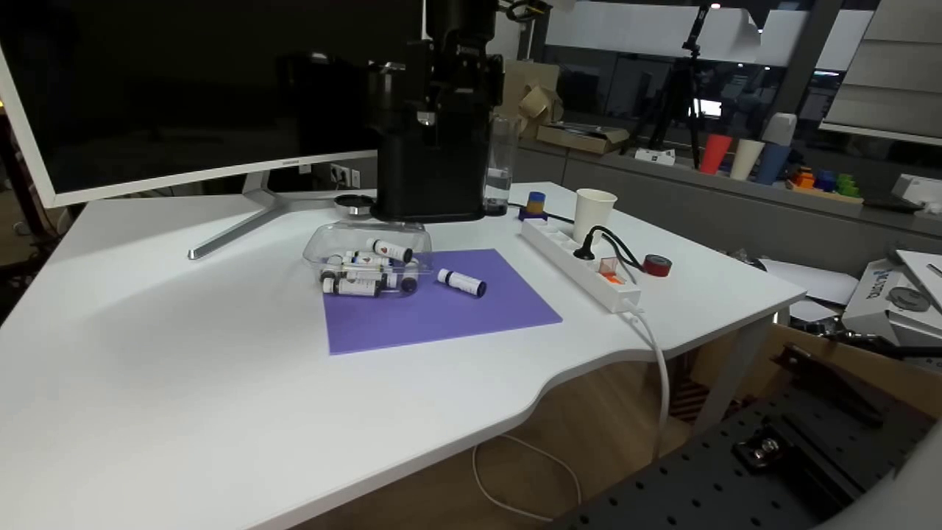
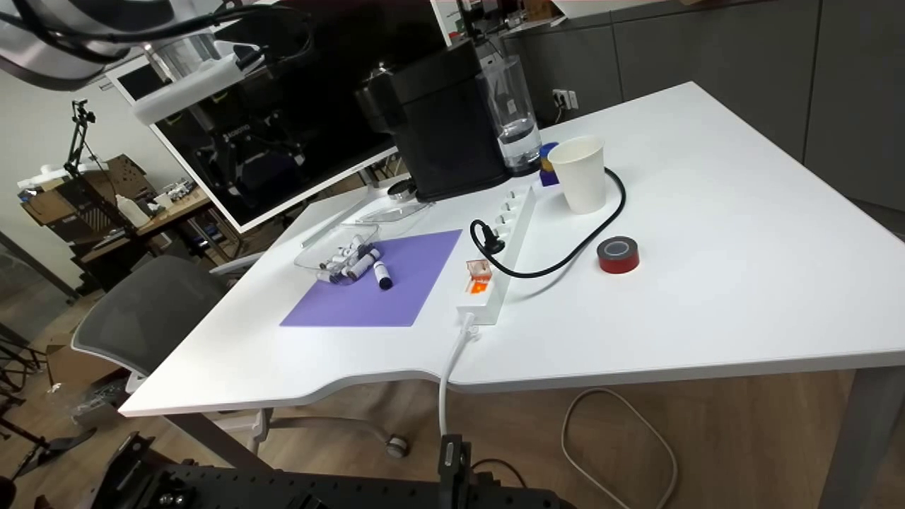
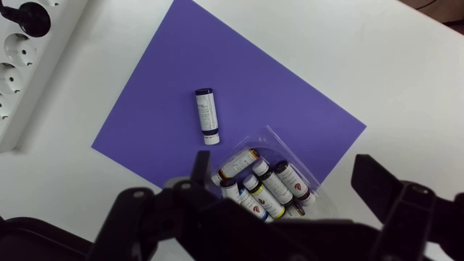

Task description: Pick up the bottle from the bowl and put it on the table

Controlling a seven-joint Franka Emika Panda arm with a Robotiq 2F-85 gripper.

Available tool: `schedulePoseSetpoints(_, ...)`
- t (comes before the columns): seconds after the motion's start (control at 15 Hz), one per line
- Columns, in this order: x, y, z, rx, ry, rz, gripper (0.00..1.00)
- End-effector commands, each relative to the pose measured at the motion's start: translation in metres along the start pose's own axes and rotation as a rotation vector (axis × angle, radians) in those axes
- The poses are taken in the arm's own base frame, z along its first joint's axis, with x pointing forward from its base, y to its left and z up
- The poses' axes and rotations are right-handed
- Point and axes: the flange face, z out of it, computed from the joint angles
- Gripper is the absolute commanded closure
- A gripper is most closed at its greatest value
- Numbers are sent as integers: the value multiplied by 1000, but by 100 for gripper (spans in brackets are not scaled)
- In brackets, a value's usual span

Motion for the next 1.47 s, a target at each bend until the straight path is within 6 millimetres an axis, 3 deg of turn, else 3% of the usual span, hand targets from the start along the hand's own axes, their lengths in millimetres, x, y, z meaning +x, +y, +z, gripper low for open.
schedulePoseSetpoints(0.0, 15, 12, 17, -41, 19, -2, 0)
schedulePoseSetpoints(0.33, 54, 28, 53, -53, 74, -3, 0)
schedulePoseSetpoints(0.8, 113, 16, 108, -40, 75, -59, 0)
schedulePoseSetpoints(1.4, 146, 8, 151, -42, 85, -97, 0)
